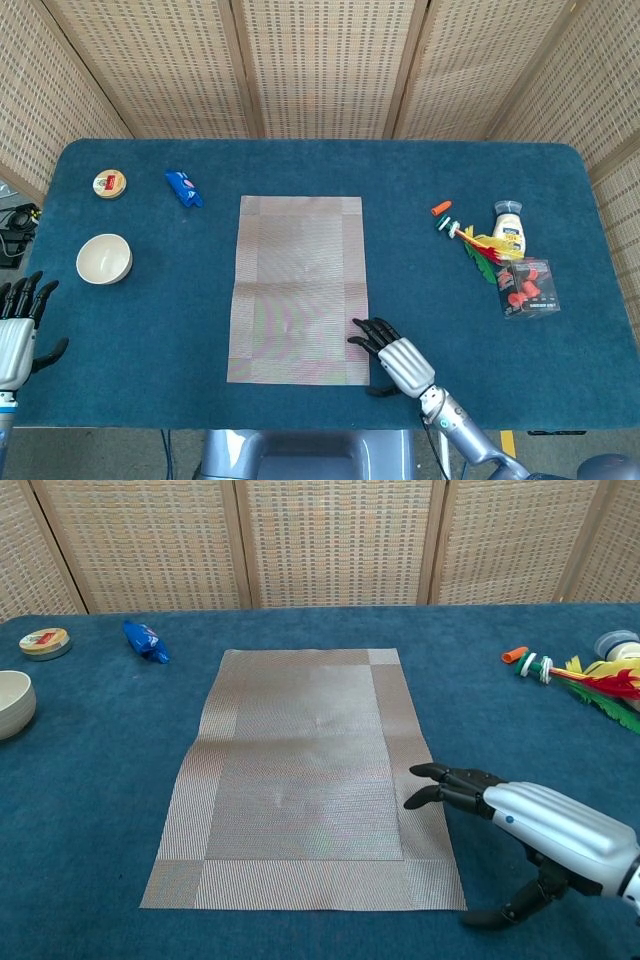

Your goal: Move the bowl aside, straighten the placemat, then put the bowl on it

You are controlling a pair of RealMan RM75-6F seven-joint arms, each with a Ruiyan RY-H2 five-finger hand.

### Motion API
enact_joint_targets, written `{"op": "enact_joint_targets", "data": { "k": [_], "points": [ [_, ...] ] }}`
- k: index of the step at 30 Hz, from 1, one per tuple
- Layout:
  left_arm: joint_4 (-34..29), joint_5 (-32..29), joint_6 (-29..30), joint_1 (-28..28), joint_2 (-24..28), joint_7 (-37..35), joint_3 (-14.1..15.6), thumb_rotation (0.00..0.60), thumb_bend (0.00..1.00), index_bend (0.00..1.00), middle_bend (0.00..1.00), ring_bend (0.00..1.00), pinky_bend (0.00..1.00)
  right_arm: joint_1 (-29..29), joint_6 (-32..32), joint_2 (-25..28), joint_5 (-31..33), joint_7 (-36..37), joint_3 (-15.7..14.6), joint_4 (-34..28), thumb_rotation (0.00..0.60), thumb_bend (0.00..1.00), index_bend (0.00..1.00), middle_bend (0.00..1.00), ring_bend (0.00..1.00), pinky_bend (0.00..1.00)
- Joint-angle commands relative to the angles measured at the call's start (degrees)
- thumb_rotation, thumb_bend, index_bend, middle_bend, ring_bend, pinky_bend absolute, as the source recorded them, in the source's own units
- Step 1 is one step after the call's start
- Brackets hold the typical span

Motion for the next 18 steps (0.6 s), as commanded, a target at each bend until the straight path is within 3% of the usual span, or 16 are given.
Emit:
{"op": "enact_joint_targets", "data": {
  "k": [1, 5, 12, 18],
  "points": [
    [0.1, 0.1, 0.2, 0.1, 0.0, -0.2, -0.2, 0.6, 0.26, 0.12, 0.0, 0.0, 0.0, 0.0, 0.0, -0.5, 0.4, -0.2, 0.3, 0.4, 0.6, 0.13, 0.21, 0.0, 0.0, 0.0],
    [0.3, 0.3, 0.5, 0.2, 0.0, -0.8, -0.4, 0.6, 0.26, 0.13, 0.0, 0.0, 0.0, -0.2, 0.5, -1.8, 0.7, -0.1, 0.7, 1.4, 0.6, 0.16, 0.21, 0.0, 0.0, 0.0],
    [0.7, 0.2, 0.3, 0.3, 0.0, -1.4, -0.6, 0.6, 0.26, 0.13, 0.0, 0.0, 0.0, -1.1, 4.9, -4.8, 0.0, 1.1, 1.7, 4.4, 0.6, 0.43, 0.23, 0.0, 0.0, 0.0],
    [0.8, 0.1, 0.3, 0.4, -0.1, -1.7, -0.9, 0.6, 0.26, 0.14, 0.0, 0.0, 0.0, -1.2, 5.9, -6.0, -0.2, 2.6, 1.7, 5.6, 0.6, 0.46, 0.23, 0.0, 0.0, 0.0]
  ]
}}
